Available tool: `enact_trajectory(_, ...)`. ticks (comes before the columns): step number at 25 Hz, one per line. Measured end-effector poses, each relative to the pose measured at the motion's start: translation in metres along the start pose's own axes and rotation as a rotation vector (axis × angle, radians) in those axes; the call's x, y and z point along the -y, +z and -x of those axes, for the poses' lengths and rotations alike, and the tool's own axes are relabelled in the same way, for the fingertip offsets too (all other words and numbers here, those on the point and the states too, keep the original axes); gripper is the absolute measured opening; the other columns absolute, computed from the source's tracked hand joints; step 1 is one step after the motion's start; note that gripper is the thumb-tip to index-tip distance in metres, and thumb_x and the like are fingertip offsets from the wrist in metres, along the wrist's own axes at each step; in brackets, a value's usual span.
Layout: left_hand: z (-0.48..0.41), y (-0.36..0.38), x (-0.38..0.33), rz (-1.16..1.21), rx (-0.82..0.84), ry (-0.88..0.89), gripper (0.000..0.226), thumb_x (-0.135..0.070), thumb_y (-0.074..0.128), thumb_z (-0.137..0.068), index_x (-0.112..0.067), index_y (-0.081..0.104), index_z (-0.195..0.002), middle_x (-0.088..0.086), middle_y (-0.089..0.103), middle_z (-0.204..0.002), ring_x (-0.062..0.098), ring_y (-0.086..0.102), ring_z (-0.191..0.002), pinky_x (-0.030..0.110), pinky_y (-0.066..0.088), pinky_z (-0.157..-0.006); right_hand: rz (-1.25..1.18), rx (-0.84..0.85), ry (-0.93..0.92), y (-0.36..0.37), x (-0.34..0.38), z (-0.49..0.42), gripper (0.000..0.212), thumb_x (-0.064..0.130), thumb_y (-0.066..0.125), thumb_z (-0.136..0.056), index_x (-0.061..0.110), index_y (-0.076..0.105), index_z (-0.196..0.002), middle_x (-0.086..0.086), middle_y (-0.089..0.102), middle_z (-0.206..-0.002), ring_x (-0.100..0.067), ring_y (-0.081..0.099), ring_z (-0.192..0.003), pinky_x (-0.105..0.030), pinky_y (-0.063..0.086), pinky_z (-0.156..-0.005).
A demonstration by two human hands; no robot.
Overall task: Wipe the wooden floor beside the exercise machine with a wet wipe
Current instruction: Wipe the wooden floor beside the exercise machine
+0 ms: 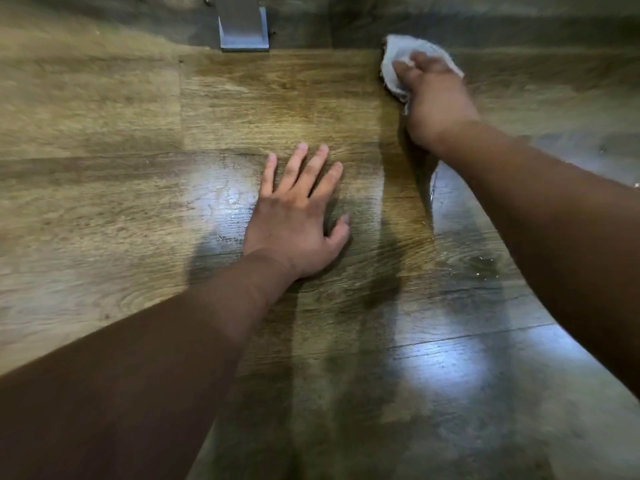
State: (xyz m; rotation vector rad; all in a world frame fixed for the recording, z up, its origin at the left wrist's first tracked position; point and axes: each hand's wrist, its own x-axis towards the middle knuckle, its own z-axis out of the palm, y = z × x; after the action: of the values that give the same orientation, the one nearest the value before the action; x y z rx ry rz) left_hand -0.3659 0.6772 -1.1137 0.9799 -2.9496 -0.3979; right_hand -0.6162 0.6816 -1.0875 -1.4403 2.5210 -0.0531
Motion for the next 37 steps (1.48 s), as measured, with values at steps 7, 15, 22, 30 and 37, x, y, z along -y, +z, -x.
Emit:
enact_trajectory(7, 0.001, -0.001, -0.002, -0.007, -0.003, -0.019, 0.075, -0.058, 0.030, -0.087, -0.023, 0.025, -0.152, 0.001, 0.012, -0.164, 0.023, 0.002, -0.152, 0.053, 0.000, -0.121, -0.060, 0.016, -0.403, 0.045, 0.006, 0.138, 0.057, 0.014, 0.027, -0.088, 0.005, 0.056, -0.136, -0.024, 0.047, -0.146, -0.047, 0.038, -0.137, -0.052, 0.029, -0.111)
enact_trajectory(15, 0.001, 0.001, -0.001, 0.023, -0.009, -0.005, 0.073, -0.058, 0.035, -0.089, -0.023, 0.026, -0.153, 0.000, 0.012, -0.164, 0.022, 0.001, -0.152, 0.052, -0.001, -0.121, -0.004, -0.006, -0.109, -0.005, -0.012, -0.013, 0.056, 0.002, 0.045, -0.096, 0.020, 0.041, -0.149, -0.010, 0.024, -0.162, -0.032, 0.023, -0.148, -0.032, 0.017, -0.121)
enact_trajectory(22, -0.001, -0.001, 0.000, 0.031, -0.010, -0.006, 0.067, -0.057, 0.034, -0.085, -0.023, 0.036, -0.143, 0.001, 0.016, -0.164, 0.023, 0.003, -0.152, 0.053, 0.000, -0.121, -0.104, 0.046, -0.508, 0.042, 0.006, 0.139, 0.053, 0.007, 0.031, -0.085, 0.003, 0.063, -0.127, -0.022, 0.054, -0.140, -0.043, 0.045, -0.133, -0.046, 0.034, -0.112)
enact_trajectory(30, 0.001, 0.001, 0.000, 0.020, -0.013, -0.003, 0.073, -0.058, 0.033, -0.090, -0.023, 0.026, -0.153, 0.001, 0.013, -0.164, 0.021, 0.001, -0.152, 0.052, -0.001, -0.121, -0.084, -0.055, -0.127, -0.003, -0.040, 0.027, 0.050, -0.005, 0.047, -0.091, 0.011, 0.057, -0.137, -0.015, 0.043, -0.151, -0.031, 0.039, -0.141, -0.021, 0.020, -0.115)
enact_trajectory(37, 0.001, 0.001, 0.000, 0.018, -0.015, -0.014, 0.076, -0.058, 0.030, -0.084, -0.023, 0.028, -0.152, 0.001, 0.015, -0.164, 0.022, 0.003, -0.152, 0.052, 0.000, -0.121, -0.121, 0.048, -0.517, 0.043, 0.002, 0.171, 0.057, -0.010, 0.044, -0.074, 0.007, 0.065, -0.125, -0.019, 0.056, -0.139, -0.042, 0.046, -0.133, -0.047, 0.032, -0.111)
